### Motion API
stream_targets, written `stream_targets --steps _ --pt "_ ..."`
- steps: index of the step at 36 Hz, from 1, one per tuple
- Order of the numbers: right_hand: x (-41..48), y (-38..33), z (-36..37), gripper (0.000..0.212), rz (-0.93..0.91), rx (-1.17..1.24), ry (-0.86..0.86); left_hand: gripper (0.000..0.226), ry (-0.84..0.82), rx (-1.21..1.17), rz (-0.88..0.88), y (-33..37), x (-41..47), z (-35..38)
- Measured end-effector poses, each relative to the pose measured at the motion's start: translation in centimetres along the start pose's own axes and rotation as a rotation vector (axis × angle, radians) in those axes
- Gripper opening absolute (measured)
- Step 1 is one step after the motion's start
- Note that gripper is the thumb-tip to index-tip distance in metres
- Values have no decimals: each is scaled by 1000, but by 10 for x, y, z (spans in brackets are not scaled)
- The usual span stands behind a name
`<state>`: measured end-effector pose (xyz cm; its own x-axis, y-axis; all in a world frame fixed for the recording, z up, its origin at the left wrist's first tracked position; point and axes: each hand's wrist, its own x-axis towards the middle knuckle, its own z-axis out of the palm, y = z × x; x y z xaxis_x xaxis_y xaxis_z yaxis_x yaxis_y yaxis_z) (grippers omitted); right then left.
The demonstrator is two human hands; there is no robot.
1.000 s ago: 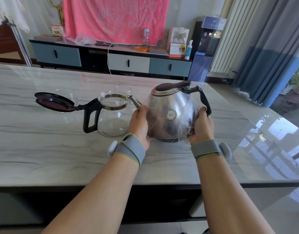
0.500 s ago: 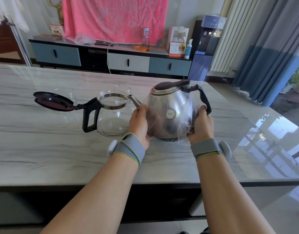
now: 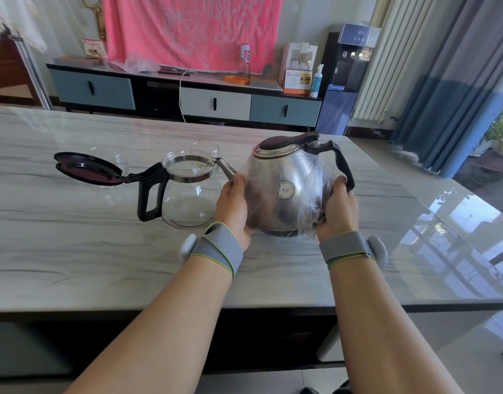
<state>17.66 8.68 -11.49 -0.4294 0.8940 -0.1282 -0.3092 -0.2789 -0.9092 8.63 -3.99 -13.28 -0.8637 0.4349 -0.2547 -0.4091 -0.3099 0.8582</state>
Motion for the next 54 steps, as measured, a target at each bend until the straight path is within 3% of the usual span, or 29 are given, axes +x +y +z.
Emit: stream_targets --steps 54 --pt "4 3 0 31 11 -12 -8 19 -11 -31 1 3 -7 1"
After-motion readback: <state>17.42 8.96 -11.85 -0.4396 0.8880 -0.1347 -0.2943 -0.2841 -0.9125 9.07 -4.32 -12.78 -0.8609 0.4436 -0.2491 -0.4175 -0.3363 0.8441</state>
